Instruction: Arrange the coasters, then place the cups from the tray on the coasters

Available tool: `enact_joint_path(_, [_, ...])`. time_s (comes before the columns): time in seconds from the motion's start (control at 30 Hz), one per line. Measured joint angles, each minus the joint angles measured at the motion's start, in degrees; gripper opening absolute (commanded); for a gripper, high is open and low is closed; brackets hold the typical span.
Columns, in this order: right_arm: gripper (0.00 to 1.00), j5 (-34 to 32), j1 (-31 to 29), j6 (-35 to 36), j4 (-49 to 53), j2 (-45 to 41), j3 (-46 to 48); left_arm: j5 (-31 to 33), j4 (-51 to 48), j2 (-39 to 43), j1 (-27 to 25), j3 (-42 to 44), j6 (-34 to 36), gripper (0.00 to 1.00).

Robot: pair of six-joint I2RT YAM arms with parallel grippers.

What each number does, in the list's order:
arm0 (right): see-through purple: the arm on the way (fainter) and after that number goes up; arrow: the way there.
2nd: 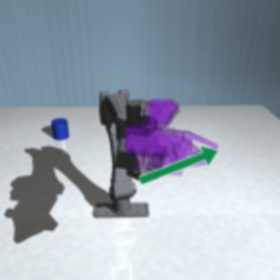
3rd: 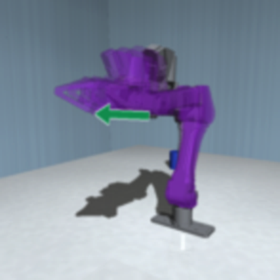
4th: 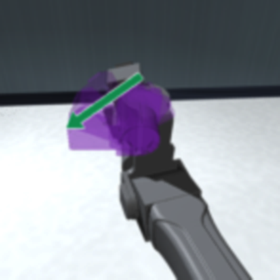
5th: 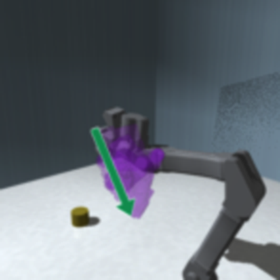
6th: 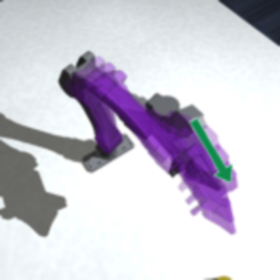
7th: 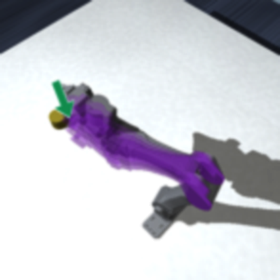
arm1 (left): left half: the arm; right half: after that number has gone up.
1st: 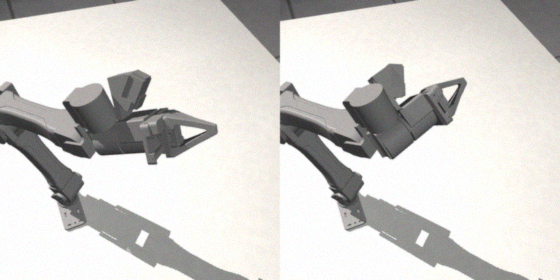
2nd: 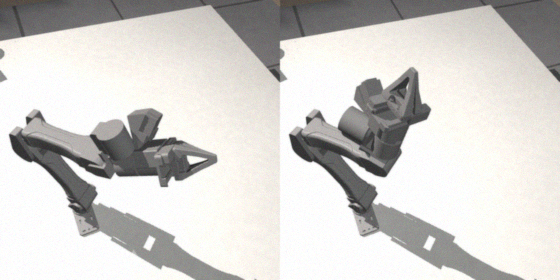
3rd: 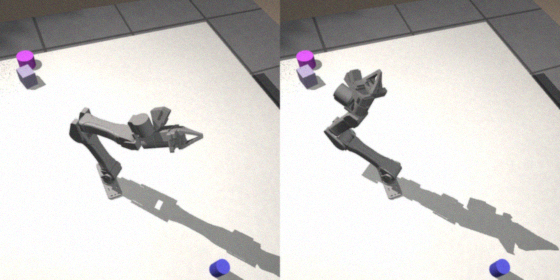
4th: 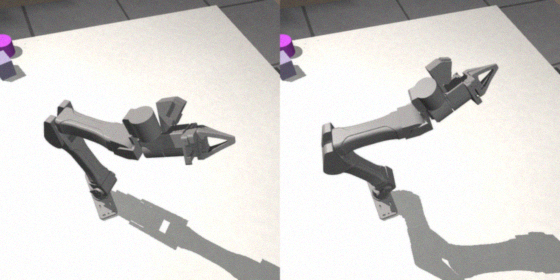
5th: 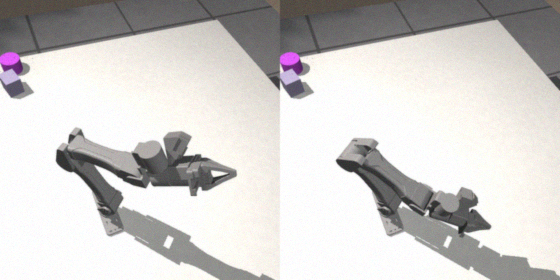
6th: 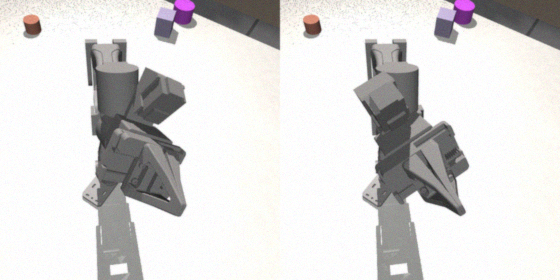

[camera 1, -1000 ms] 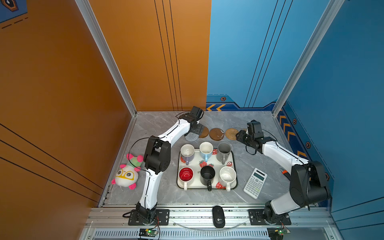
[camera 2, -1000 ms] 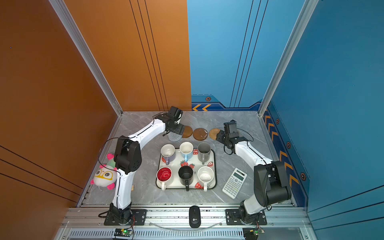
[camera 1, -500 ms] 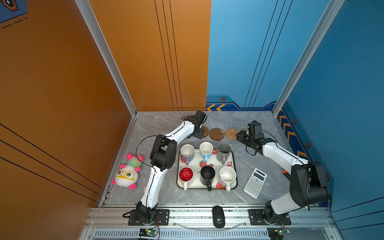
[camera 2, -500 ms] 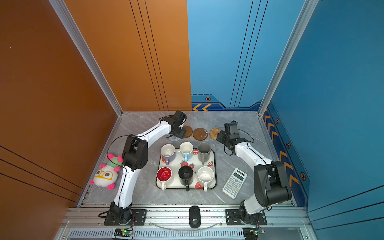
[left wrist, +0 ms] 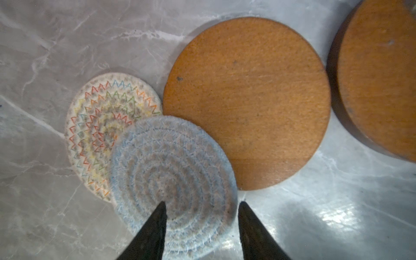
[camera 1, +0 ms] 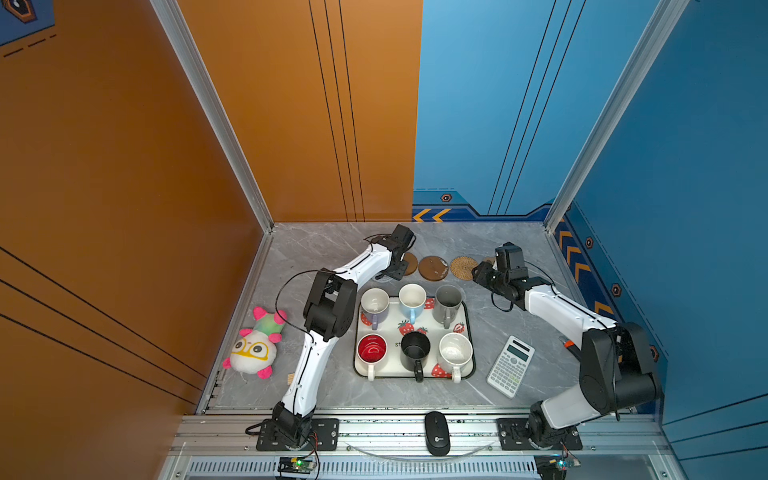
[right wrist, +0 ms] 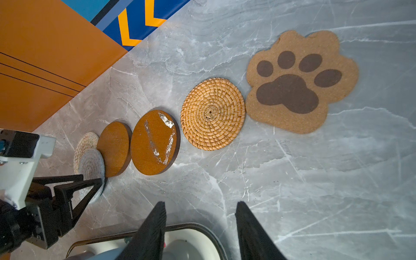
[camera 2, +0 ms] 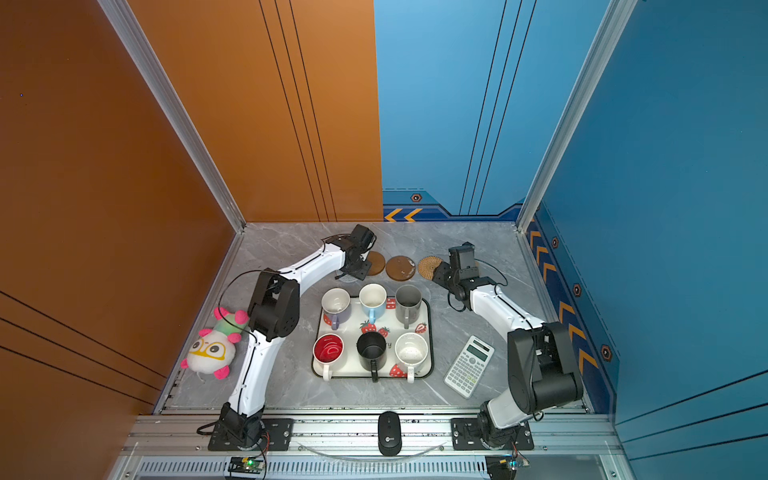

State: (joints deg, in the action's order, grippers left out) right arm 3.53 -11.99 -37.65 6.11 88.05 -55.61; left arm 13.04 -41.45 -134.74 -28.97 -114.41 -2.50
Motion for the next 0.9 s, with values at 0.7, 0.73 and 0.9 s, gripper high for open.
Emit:
enact_joint_path(0.7, [0.5,1.4,0.04,-0.83,-1.77,0.0,0.7,-1.4,0.02,0.0,-1.05,0.98,0.13,0.55])
enact_joint_path(0.73, [0.5,1.4,0.07,-0.85,-1.84,0.0,0.87,-1.22,0.02,-0.02,-1.11,1.09,0.13,0.54])
enact_joint_path(0.9, [0.5,1.44,0.39,-1.01,-1.86,0.0,1.2,-0.09,0.0,-0.22,-1.44,1.57,0.15,0.51])
